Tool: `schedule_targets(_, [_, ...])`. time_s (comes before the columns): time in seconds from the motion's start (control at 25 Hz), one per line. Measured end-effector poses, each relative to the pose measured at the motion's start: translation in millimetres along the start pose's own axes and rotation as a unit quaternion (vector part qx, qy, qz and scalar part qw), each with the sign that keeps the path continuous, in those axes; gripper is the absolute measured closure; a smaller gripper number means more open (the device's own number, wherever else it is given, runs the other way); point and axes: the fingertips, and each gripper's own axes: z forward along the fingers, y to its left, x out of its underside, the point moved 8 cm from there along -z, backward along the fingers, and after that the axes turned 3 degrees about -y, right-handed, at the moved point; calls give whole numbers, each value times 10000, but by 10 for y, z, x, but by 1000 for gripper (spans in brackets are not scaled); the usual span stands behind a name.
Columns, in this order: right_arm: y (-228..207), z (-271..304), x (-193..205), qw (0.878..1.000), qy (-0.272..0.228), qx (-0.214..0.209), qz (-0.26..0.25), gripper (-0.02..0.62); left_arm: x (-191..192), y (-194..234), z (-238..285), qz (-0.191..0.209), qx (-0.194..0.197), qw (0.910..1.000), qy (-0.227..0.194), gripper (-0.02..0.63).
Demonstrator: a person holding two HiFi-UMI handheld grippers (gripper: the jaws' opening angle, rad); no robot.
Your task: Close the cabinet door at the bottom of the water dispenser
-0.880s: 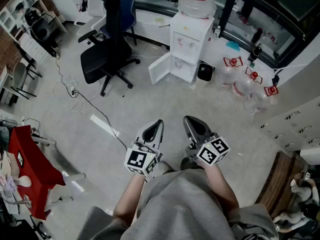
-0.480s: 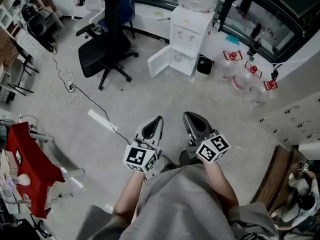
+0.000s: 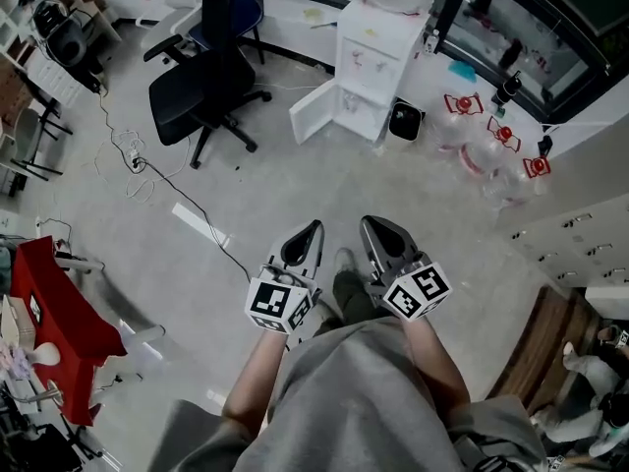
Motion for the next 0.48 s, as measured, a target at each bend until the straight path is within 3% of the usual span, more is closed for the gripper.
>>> schedule_targets(0.32, [-437, 667, -219, 9979, 89, -202, -607, 586, -172, 307, 753, 408, -314, 9983, 280, 598])
schedule_targets(0.48, [-757, 873, -357, 9975, 71, -229, -664, 586, -271, 353, 1182, 756, -324, 9957, 416, 598])
